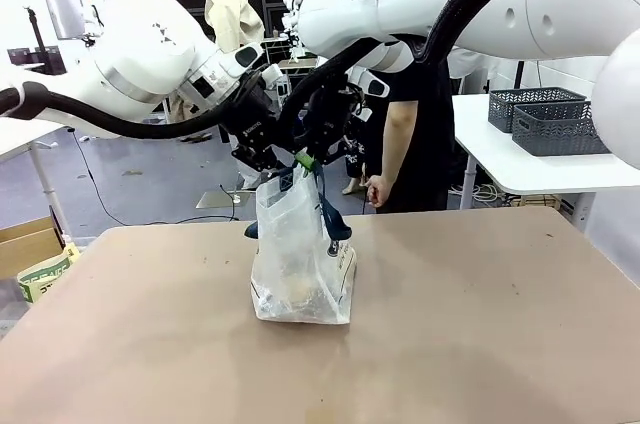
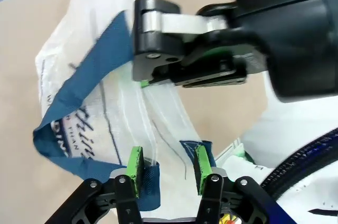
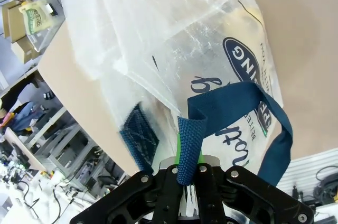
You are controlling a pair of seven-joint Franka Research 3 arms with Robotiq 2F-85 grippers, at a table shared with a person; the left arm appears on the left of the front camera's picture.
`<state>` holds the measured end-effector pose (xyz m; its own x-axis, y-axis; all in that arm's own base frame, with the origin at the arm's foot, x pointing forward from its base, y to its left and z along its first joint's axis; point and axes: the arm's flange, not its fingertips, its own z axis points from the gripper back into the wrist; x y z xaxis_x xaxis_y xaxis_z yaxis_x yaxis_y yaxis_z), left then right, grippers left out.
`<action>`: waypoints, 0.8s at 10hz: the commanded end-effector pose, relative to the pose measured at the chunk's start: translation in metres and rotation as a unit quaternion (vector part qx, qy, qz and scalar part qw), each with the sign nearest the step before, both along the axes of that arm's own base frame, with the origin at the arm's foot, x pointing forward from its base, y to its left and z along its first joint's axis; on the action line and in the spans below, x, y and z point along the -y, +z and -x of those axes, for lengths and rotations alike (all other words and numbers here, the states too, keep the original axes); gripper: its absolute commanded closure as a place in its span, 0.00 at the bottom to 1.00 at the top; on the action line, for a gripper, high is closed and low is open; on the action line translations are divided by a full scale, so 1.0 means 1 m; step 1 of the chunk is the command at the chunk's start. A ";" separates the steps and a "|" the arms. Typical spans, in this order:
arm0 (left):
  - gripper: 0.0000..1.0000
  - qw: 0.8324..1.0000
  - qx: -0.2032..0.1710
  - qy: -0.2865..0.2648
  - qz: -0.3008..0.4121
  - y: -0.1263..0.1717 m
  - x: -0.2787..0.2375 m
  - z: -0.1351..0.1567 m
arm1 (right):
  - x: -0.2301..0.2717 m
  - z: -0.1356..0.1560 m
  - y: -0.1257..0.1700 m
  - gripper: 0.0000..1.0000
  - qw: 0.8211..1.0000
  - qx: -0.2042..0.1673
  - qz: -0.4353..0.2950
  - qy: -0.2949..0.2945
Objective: Transfer purchased items from the store into the shopping bag.
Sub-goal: Move the Reusable shopping bag to the right side of the table.
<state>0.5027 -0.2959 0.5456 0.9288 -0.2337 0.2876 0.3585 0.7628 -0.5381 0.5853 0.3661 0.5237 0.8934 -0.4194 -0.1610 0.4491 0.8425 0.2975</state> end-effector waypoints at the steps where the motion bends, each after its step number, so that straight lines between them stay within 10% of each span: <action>1: 0.49 0.999 -0.002 -0.020 0.041 -0.001 -0.007 0.002 | -0.004 -0.002 0.002 1.00 1.000 -0.009 -0.002 -0.007; 8: 0.49 0.998 -0.020 -0.041 0.039 -0.011 0.009 0.001 | -0.005 -0.001 0.000 1.00 1.000 -0.014 -0.001 -0.010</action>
